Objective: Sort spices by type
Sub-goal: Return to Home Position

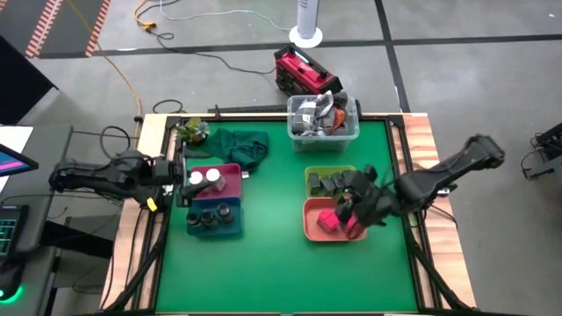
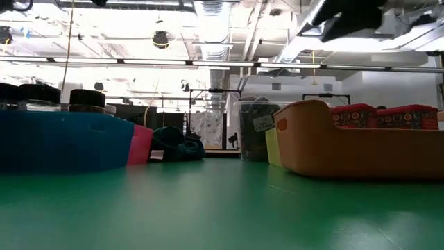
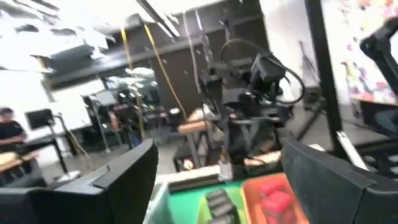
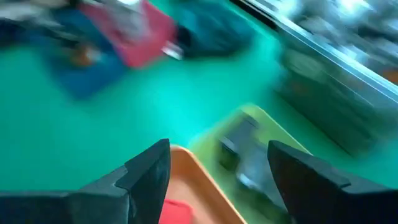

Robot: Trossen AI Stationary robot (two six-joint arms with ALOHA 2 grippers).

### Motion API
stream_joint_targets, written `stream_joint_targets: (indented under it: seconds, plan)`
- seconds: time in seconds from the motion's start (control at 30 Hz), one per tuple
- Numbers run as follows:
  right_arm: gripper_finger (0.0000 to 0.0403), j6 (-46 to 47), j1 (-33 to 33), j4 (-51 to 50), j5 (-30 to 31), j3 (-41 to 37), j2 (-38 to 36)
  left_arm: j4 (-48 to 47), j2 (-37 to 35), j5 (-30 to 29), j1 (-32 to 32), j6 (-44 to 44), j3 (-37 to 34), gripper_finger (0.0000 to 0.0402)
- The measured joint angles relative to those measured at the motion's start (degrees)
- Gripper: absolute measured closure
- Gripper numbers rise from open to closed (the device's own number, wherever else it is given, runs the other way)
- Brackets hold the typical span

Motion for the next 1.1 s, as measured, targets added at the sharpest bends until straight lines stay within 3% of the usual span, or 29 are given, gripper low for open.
stream_joint_targets:
  seconds: [0.1,0.2,0.47,0.8,1.1]
  plan:
    - [0.0111,-16.04,-3.36,20.15,-5.21,-9.52,-7.64,3.09,-0.86,-1.13,0.02,0.30,-1.57,0.0077]
    - [0.0112,-25.09,-8.34,35.46,-10.64,-20.34,-14.87,1.84,-2.23,-2.59,0.02,-0.54,-1.66,0.0077]
    - [0.0113,-29.46,-18.32,56.22,-21.89,-41.31,-31.09,-17.24,-10.00,-5.45,0.02,-8.50,-2.06,0.0077]
    - [0.0113,-33.86,-22.14,56.81,-22.69,-47.95,-46.44,-20.07,-23.42,-5.68,0.00,-14.78,-12.98,0.0077]
    - [0.0113,-35.45,-22.14,46.27,-21.76,-48.48,-60.51,-19.18,-23.83,-6.67,0.00,-15.24,-17.54,0.0077]
